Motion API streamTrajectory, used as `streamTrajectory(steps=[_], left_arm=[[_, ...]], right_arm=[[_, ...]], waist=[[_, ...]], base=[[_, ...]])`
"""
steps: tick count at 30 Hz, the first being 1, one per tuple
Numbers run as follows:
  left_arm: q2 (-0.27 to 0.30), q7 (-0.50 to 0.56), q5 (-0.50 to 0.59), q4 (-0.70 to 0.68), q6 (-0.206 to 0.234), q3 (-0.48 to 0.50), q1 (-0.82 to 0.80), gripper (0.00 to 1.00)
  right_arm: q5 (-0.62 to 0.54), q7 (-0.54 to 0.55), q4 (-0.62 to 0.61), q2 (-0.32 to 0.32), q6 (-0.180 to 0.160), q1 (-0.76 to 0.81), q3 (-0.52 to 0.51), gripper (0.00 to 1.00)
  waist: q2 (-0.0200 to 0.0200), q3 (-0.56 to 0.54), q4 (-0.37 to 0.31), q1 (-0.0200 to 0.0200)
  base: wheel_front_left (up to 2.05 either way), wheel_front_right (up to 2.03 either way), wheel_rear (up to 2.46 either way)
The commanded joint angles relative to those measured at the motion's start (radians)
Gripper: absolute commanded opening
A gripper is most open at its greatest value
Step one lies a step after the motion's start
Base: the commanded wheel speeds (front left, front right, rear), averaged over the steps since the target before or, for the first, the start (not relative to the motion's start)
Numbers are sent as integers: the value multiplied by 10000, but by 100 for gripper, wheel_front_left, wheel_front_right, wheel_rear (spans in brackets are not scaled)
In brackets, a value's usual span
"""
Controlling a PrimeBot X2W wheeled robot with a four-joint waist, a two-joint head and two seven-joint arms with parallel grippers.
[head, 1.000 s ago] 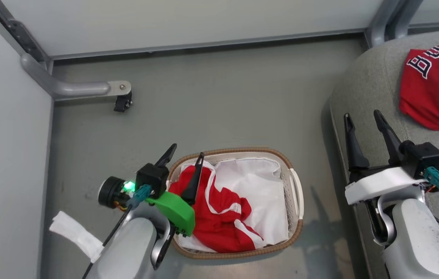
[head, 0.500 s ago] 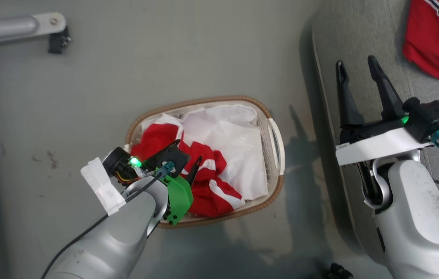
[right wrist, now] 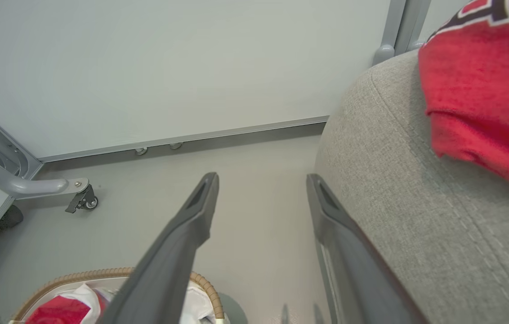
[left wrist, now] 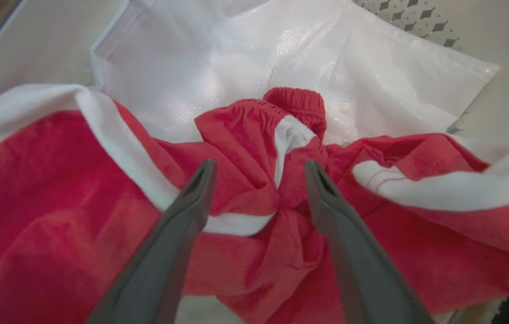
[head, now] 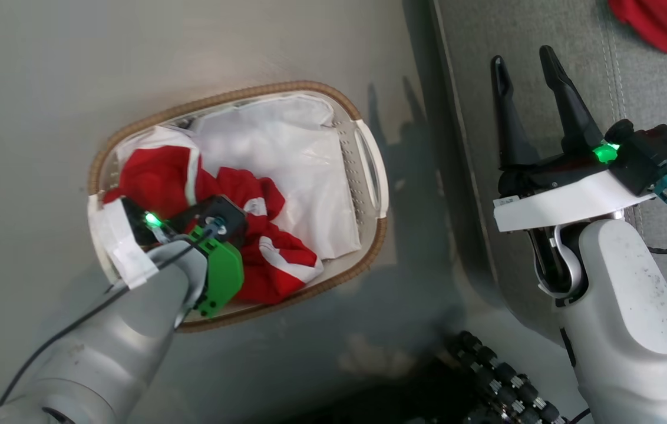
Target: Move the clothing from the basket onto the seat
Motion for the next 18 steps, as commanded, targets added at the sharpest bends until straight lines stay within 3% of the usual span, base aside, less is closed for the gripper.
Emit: streamTrajectory(steps=[1,13,14,16,18], left_arm=[[196,-39,-111,113,5,-26,-283,100],[260,1179,-673,876,3,-307,-730,100],[232,1235,-720,898,5,-292,-744,82],[149,1264,-822,919,3,-285,-745,5],[49,1190,-905,918,3,-313,-668,0]], right_arm=[[103,-18,-86,-7,-14,-173,66,100],[289,-16,-251,-12,-14,-341,297,100],[295,-16,-250,-12,-14,-343,302,100],[299,-16,-251,-12,-14,-348,300,100],[277,-16,-209,-13,-14,-318,274,100]], waist=[[0,836,-744,-2],[0,1129,-933,-2],[0,1128,-934,-2],[0,1105,-928,-2],[0,1030,-899,-2]], base=[[0,0,0],[0,0,0],[0,0,0],[0,0,0],[0,0,0]])
